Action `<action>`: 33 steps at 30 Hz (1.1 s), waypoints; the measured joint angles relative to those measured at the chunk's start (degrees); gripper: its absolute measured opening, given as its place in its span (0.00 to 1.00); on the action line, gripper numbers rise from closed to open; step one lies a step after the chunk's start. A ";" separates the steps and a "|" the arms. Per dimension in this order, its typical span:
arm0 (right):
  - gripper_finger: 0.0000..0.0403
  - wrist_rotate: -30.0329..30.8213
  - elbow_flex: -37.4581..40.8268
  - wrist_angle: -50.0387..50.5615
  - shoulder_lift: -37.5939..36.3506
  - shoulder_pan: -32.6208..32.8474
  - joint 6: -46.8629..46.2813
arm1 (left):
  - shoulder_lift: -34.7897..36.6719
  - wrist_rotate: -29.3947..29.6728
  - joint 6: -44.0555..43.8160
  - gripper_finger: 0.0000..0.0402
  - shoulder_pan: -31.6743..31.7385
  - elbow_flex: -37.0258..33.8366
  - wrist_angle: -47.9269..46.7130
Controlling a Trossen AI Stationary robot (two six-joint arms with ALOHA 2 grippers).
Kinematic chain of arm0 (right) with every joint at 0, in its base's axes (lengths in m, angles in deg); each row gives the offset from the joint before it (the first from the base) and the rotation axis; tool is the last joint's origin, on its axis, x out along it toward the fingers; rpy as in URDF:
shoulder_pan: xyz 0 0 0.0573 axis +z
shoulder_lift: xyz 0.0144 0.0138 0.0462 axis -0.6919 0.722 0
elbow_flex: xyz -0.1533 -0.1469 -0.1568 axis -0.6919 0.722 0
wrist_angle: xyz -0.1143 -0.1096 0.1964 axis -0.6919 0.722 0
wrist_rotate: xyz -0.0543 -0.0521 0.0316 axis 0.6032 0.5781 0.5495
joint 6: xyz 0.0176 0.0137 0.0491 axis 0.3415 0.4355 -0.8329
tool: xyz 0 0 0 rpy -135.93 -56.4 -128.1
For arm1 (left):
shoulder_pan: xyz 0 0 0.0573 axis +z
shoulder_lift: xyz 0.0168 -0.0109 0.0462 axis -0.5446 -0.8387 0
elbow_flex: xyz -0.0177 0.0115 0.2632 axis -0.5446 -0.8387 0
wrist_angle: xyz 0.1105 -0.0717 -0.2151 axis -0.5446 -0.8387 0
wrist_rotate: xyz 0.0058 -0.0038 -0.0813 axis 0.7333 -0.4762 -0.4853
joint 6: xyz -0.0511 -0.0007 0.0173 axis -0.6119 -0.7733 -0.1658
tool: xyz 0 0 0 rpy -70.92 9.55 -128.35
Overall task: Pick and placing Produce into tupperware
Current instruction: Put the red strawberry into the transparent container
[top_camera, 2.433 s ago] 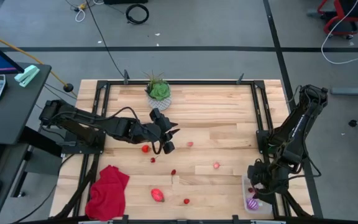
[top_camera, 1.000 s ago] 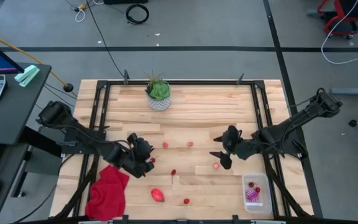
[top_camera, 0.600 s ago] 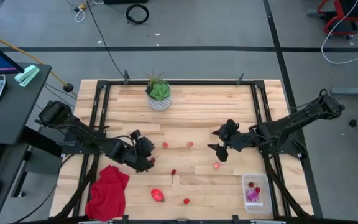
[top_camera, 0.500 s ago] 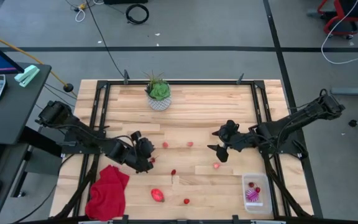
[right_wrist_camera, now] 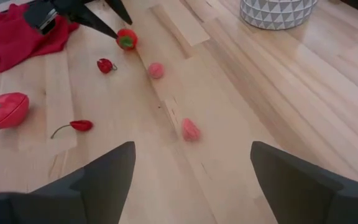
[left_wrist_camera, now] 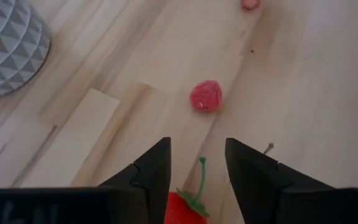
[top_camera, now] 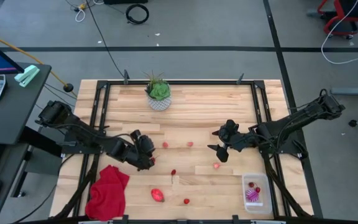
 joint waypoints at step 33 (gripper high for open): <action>0.82 0.04 0.00 1.11 0.02 0.02 1.08 | -10.45 -1.01 -1.54 0.29 0.61 -0.02 1.72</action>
